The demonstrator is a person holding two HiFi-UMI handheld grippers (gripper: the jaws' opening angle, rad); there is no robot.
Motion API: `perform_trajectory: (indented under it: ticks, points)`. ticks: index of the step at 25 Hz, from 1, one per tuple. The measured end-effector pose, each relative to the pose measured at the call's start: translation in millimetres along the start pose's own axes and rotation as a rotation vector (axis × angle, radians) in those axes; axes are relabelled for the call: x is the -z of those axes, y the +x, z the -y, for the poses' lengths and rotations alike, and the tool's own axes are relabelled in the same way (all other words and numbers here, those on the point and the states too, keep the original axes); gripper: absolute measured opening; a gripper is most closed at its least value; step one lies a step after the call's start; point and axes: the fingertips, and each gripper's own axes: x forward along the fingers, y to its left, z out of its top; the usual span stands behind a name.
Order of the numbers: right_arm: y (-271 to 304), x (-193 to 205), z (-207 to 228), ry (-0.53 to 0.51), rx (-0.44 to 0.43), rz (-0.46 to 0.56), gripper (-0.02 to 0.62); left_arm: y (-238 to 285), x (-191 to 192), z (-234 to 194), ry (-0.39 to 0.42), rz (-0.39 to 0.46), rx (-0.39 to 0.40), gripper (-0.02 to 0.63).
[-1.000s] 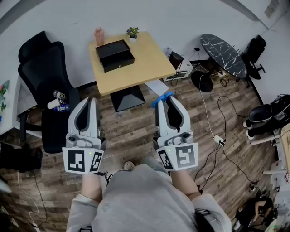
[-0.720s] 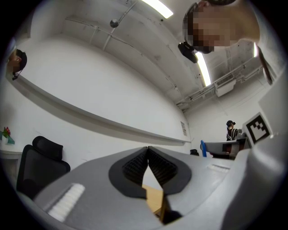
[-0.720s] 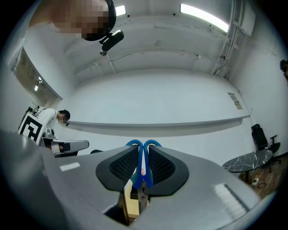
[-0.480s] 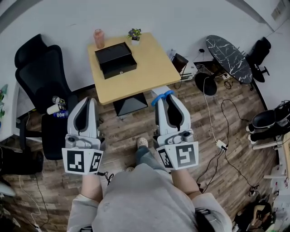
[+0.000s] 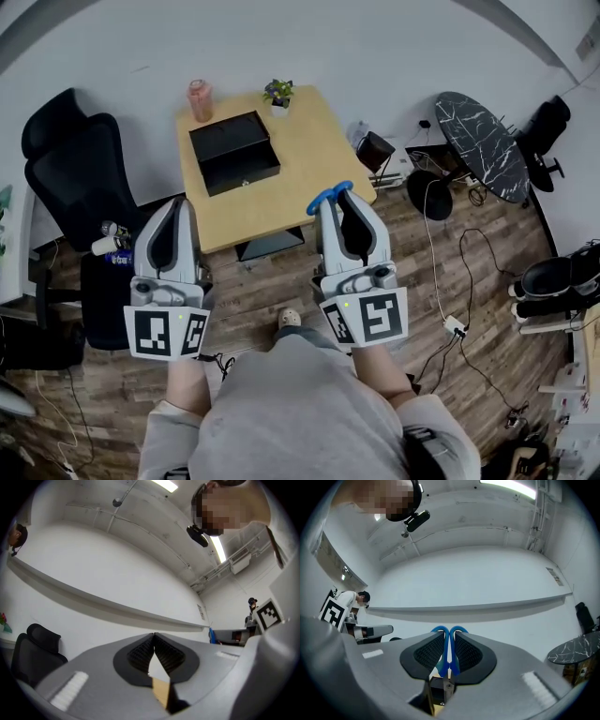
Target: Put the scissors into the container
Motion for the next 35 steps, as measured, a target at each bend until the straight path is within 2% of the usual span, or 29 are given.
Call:
perform_trajectory:
  ticks: [12,19,29,35]
  points:
    - [72.6,34.5,54.9,0.045,-0.092,-0.014,0.074,70.9,23.4,-7.1,0.035,0.005,-0.089,0.058]
    - [105.0,57.5,60.9,0.083,-0.120,-0.036,0.074,85.8,44.1,-25.5,0.049,-0.032,-0.130,0.058]
    - [173.6,83.9,52.9,0.067,-0.129,-0.057,0.074,139.5,63.6,-73.2,0.043,-0.037,-0.093,0.058]
    - [216.0,108.8,29.4,0.002,-0.173,-0.083,0.074,166.0,73.8,-111.8,0.032,-0.043,-0.068,0.058]
